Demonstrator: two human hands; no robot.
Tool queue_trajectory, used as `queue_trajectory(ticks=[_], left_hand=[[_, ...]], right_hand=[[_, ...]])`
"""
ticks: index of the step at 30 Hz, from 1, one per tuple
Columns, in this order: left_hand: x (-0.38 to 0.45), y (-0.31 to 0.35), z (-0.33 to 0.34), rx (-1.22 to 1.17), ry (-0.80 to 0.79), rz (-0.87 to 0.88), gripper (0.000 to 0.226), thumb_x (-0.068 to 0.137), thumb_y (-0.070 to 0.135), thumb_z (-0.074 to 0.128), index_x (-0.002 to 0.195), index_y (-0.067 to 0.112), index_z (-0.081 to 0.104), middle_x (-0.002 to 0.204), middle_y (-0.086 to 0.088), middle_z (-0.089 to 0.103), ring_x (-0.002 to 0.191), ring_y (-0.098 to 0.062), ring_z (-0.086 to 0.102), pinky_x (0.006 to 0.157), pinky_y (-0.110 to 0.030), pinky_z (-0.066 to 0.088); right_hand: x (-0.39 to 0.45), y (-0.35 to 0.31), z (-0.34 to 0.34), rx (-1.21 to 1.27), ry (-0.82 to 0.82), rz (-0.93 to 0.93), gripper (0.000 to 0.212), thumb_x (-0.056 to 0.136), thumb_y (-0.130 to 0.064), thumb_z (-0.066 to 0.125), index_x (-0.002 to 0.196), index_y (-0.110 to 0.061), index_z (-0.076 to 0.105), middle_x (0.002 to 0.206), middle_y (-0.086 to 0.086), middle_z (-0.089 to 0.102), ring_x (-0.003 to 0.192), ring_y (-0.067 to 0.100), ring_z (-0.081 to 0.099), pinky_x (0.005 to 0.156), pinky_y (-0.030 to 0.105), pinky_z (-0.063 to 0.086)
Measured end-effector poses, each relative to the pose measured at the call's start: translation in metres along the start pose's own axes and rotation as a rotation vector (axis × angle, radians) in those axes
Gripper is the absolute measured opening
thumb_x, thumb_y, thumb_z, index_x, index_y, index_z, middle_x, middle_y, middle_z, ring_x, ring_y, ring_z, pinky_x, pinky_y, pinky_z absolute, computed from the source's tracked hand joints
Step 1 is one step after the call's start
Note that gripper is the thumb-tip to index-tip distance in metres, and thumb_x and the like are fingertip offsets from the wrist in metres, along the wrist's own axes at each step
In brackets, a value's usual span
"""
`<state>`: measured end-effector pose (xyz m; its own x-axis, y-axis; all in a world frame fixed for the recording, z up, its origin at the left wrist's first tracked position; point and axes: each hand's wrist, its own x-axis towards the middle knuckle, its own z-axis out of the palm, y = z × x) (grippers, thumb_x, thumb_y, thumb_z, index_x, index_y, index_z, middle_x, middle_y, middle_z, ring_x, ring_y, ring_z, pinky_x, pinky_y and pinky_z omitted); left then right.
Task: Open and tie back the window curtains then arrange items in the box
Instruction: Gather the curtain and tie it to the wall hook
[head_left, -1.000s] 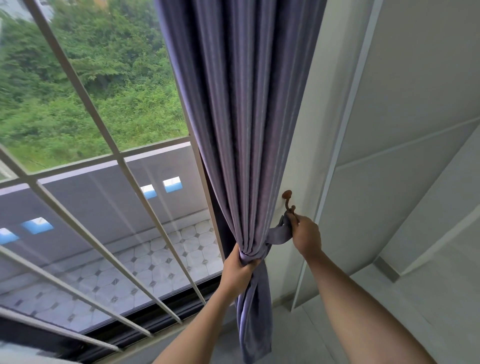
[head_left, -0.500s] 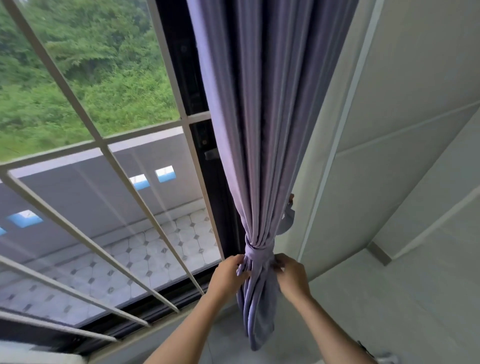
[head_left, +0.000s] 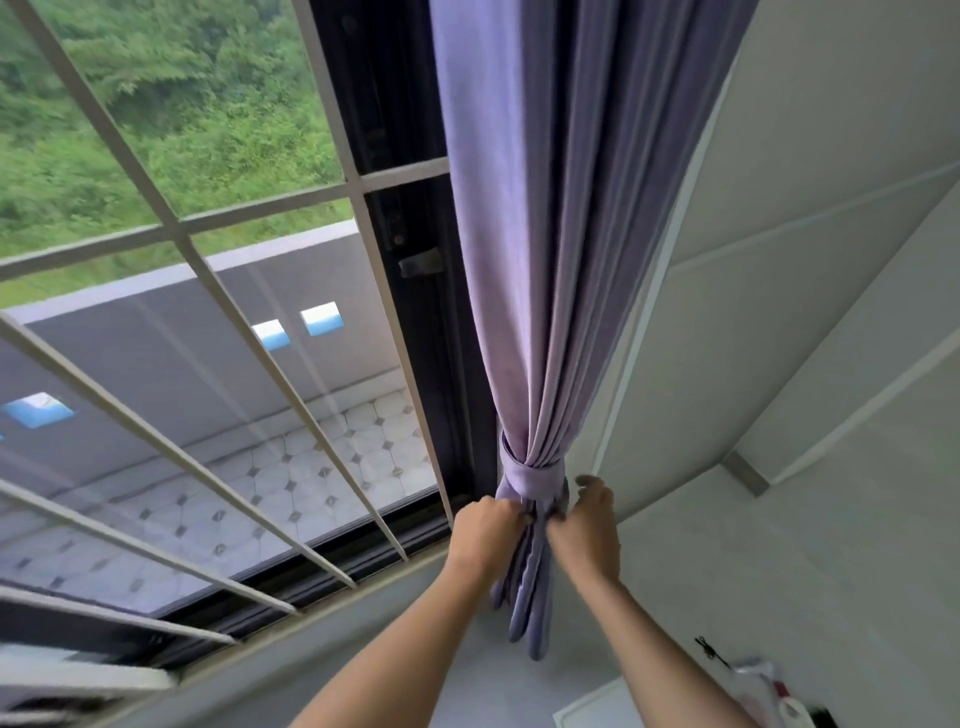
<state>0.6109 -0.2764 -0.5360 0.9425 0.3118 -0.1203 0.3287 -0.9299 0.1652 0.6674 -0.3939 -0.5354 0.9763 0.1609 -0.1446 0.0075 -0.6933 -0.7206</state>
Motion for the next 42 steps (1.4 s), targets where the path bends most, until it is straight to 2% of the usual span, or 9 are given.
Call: queue_trajectory(ticks=[4,8,16,21,26,31,35,39,42], left_hand=[[-0.003,-0.001,-0.003,-0.011,0.012,0.026,0.036,0.097,0.039,0.044,0.098,0.011,0.066,0.094,-0.014,0.069,0.091,-0.036,0.063,0.066,-0.034,0.04],[-0.005,-0.013,0.002,0.027,0.036,0.042,0.033,0.098,0.036,0.043,0.099,0.015,0.068,0.089,-0.011,0.071,0.086,-0.036,0.065,0.063,-0.033,0.036],[-0.007,-0.001,-0.014,0.064,-0.024,0.146,0.034,0.097,0.037,0.044,0.099,0.012,0.066,0.095,-0.013,0.069,0.091,-0.035,0.063,0.079,-0.034,0.042],[-0.01,-0.008,-0.015,-0.073,0.156,0.168,0.024,0.093,0.034,0.049,0.096,0.014,0.062,0.092,-0.005,0.069,0.082,-0.031,0.064,0.07,-0.034,0.044],[-0.005,-0.005,-0.022,0.004,0.133,0.135,0.018,0.08,0.014,0.059,0.064,0.016,0.065,0.055,-0.003,0.062,0.049,-0.03,0.059,0.047,-0.025,0.032],[-0.007,-0.001,-0.026,0.164,0.055,0.131,0.023,0.05,0.014,0.081,0.047,0.018,0.058,0.038,-0.003,0.05,0.034,-0.023,0.048,0.045,-0.019,0.022],[-0.007,0.002,-0.035,-0.05,0.028,0.177,0.024,0.08,0.022,0.044,0.089,0.017,0.066,0.085,-0.007,0.071,0.08,-0.033,0.063,0.07,-0.032,0.043],[-0.001,-0.001,-0.038,-0.337,0.096,-0.023,0.028,0.08,0.015,0.046,0.107,0.013,0.051,0.106,-0.005,0.06,0.085,-0.034,0.06,0.069,-0.04,0.049],[0.01,-0.001,-0.035,-0.424,0.078,-0.046,0.045,0.086,0.02,0.051,0.13,0.017,0.041,0.116,-0.002,0.053,0.09,-0.032,0.06,0.063,-0.034,0.044]], right_hand=[[0.001,0.005,-0.003,-0.131,-0.202,-0.187,0.013,0.087,-0.023,0.048,0.091,-0.012,0.054,0.089,0.013,0.066,0.084,0.039,0.061,0.058,0.034,0.039],[0.006,0.029,-0.014,-0.309,-0.127,-0.329,0.026,0.097,-0.027,0.044,0.092,-0.008,0.061,0.08,0.017,0.068,0.076,0.04,0.063,0.057,0.037,0.041],[0.005,-0.004,-0.022,-0.601,-0.165,-0.047,0.027,0.097,-0.028,0.043,0.114,-0.012,0.056,0.116,0.008,0.064,0.108,0.03,0.061,0.087,0.036,0.048],[-0.005,-0.018,-0.022,-0.531,-0.224,-0.08,0.041,0.089,-0.051,0.048,0.103,-0.016,0.065,0.103,0.009,0.069,0.096,0.032,0.065,0.076,0.033,0.05],[-0.01,-0.012,-0.018,-0.755,-0.12,-0.227,0.024,0.096,-0.007,0.042,0.107,-0.016,0.062,0.107,0.005,0.069,0.102,0.026,0.064,0.08,0.034,0.047],[-0.003,-0.011,-0.021,-0.821,-0.192,-0.231,0.032,0.095,-0.001,0.038,0.116,-0.012,0.059,0.114,0.008,0.066,0.11,0.028,0.06,0.085,0.036,0.048],[0.01,-0.031,-0.031,-0.792,-0.24,-0.072,0.029,0.094,-0.012,0.045,0.119,-0.017,0.059,0.122,0.004,0.06,0.118,0.027,0.053,0.093,0.034,0.043],[0.013,-0.033,-0.032,-0.523,-0.325,0.049,0.04,0.084,-0.034,0.063,0.118,-0.016,0.052,0.117,0.007,0.062,0.109,0.031,0.059,0.08,0.033,0.047],[0.014,-0.034,-0.028,-0.473,-0.309,0.014,0.03,0.092,-0.027,0.053,0.119,-0.013,0.054,0.115,0.012,0.063,0.105,0.033,0.062,0.077,0.033,0.047]])
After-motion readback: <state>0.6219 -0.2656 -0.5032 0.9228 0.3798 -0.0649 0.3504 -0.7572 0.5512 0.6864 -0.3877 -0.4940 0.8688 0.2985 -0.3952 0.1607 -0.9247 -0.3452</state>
